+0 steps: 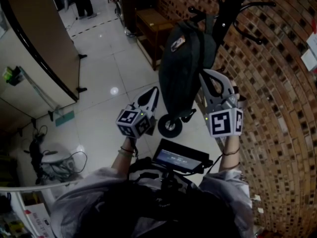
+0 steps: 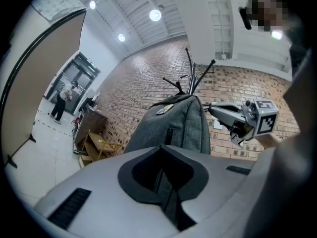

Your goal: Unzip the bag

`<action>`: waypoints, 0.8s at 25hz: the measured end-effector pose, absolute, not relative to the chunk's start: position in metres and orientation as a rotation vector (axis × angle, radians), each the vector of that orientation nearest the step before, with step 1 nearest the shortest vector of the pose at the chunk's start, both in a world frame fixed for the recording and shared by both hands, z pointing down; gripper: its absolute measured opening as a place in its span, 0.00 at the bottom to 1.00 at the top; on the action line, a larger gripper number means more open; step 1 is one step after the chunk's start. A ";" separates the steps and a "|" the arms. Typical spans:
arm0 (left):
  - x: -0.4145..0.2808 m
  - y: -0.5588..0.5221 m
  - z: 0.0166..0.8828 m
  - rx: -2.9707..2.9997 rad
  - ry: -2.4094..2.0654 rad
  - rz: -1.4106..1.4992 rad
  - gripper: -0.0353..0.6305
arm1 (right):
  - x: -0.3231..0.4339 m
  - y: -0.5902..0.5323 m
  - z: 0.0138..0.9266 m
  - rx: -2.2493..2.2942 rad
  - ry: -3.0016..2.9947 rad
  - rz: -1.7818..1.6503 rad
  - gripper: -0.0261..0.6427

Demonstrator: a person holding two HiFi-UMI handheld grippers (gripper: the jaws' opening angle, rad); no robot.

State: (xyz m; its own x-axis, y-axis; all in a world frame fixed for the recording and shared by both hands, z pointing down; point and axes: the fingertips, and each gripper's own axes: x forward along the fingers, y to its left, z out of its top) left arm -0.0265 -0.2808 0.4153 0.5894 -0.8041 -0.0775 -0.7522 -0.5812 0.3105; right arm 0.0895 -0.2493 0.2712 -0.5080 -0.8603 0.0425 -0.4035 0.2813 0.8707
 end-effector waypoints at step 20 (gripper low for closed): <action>-0.017 -0.281 0.416 2.557 -1.290 -0.310 0.06 | 0.096 -0.233 0.307 1.065 -2.055 -1.090 0.06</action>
State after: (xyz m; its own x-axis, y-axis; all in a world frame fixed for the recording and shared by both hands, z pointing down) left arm -0.0168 -0.2811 0.4162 0.5830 -0.8092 -0.0727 -0.7537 -0.5721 0.3234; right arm 0.0959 -0.2330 0.3067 -0.5167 -0.8481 0.1171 -0.3788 0.3491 0.8571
